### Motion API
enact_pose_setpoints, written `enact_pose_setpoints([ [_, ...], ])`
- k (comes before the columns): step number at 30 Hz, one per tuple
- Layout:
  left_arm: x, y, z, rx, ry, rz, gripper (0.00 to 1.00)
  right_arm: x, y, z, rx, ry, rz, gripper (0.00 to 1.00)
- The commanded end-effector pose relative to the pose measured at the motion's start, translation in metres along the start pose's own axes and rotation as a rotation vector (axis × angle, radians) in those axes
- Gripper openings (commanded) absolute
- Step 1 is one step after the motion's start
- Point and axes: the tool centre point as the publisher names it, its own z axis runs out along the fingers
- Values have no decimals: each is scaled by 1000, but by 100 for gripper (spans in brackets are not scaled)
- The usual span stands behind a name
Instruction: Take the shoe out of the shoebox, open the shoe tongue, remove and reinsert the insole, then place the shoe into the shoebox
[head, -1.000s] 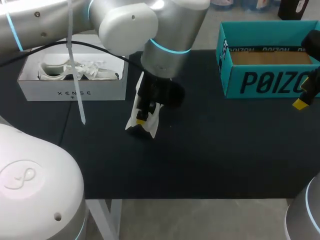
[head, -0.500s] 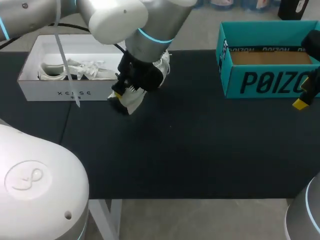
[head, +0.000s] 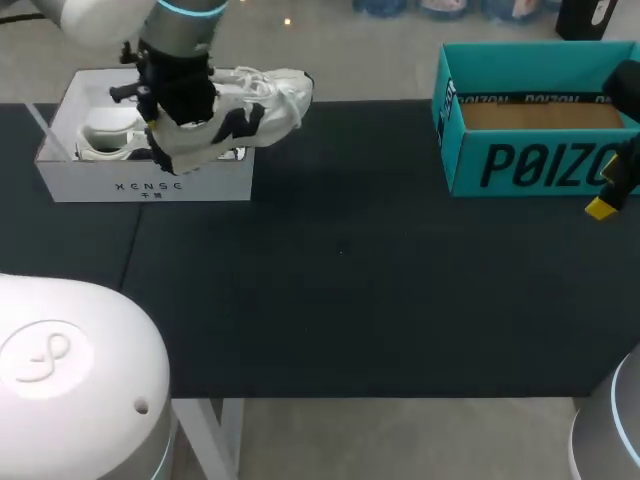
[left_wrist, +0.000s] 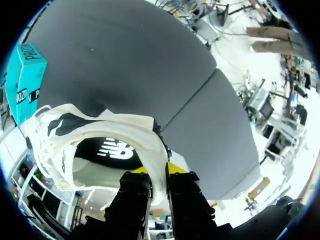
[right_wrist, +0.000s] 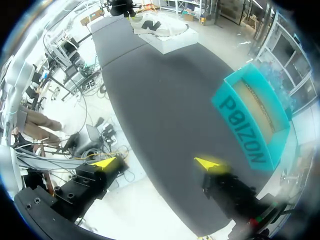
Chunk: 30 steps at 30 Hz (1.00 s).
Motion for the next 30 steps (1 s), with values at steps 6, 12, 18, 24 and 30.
enact_pose_setpoints([
  [6,44,94,13,-37,-326,355,0,-2,1,0,4,3,0,100],
  [12,44,94,13,-37,-326,355,0,-2,1,0,4,3,0,100],
  [18,44,94,13,-37,-326,355,0,-2,1,0,4,3,0,100],
  [24,44,94,13,-37,-326,355,0,-2,1,0,4,3,0,100],
  [30,44,97,15,-34,-321,382,0,-2,1,0,4,3,0,100],
])
